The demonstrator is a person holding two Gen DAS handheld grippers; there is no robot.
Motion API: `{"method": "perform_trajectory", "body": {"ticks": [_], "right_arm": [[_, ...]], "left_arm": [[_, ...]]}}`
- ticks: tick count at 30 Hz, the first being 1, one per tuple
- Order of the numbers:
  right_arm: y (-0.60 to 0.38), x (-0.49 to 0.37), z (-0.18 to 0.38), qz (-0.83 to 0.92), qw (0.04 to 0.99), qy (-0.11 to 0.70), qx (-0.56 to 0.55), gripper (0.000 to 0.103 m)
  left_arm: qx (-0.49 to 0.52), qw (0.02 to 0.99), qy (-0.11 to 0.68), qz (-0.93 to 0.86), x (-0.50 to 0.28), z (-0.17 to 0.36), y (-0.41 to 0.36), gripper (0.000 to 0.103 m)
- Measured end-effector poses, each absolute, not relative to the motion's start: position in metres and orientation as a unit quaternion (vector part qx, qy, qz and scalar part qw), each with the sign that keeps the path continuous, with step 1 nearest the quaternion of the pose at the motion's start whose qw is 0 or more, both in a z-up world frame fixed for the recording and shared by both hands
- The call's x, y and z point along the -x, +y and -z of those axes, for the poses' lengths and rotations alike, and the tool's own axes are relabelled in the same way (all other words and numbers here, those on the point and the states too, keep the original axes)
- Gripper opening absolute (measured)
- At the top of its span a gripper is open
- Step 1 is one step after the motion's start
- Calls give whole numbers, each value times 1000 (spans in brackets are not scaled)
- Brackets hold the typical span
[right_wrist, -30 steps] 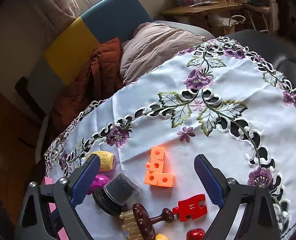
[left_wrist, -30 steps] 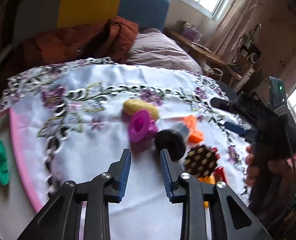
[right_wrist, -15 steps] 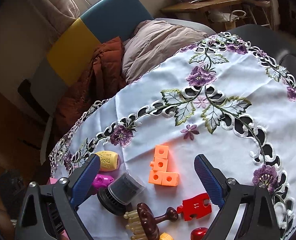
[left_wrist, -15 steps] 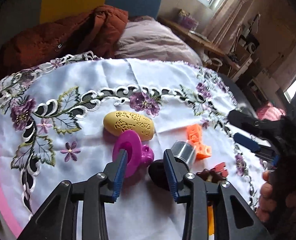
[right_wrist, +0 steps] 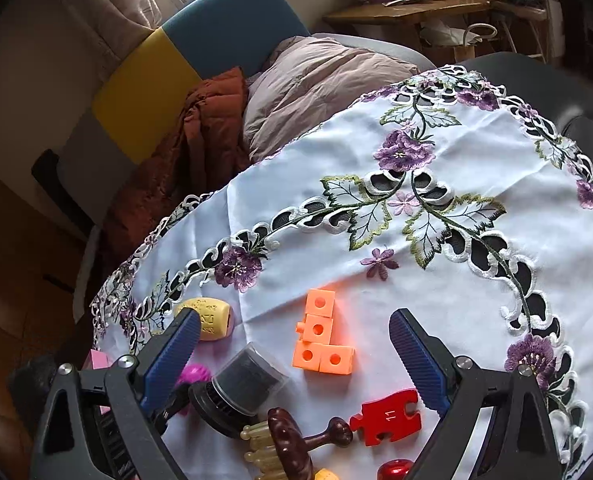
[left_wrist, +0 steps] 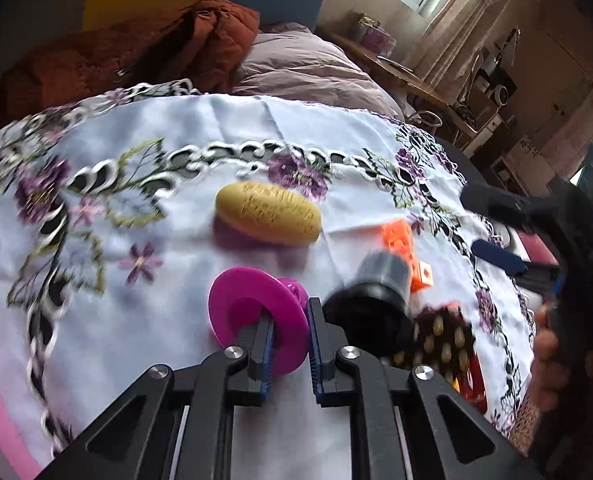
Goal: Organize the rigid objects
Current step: 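Close the left tool on the magenta spool, then close the right tool on the black cylinder while the left tool holds the magenta spool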
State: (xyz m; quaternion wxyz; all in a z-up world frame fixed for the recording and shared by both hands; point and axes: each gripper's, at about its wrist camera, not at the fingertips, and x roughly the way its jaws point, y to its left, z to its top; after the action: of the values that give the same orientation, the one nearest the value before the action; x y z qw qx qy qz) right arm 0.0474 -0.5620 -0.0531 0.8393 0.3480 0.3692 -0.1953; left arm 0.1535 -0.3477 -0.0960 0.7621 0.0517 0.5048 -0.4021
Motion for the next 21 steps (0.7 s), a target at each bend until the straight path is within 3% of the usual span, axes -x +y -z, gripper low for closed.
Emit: {"method": "perform_trajectory", "body": {"ticks": [10, 16, 21], "right_arm": [[-552, -55, 54, 153, 849, 376, -339, 96], [-522, -77, 56, 76, 863, 410, -287, 103], [-501, -95, 60, 38, 867, 451, -209, 103]], "left_arm": [[-45, 782, 486, 387, -111, 79, -298, 13], [-40, 789, 468, 396, -89, 64, -277, 13], [-23, 788, 467, 400, -79, 55, -256, 13]]}}
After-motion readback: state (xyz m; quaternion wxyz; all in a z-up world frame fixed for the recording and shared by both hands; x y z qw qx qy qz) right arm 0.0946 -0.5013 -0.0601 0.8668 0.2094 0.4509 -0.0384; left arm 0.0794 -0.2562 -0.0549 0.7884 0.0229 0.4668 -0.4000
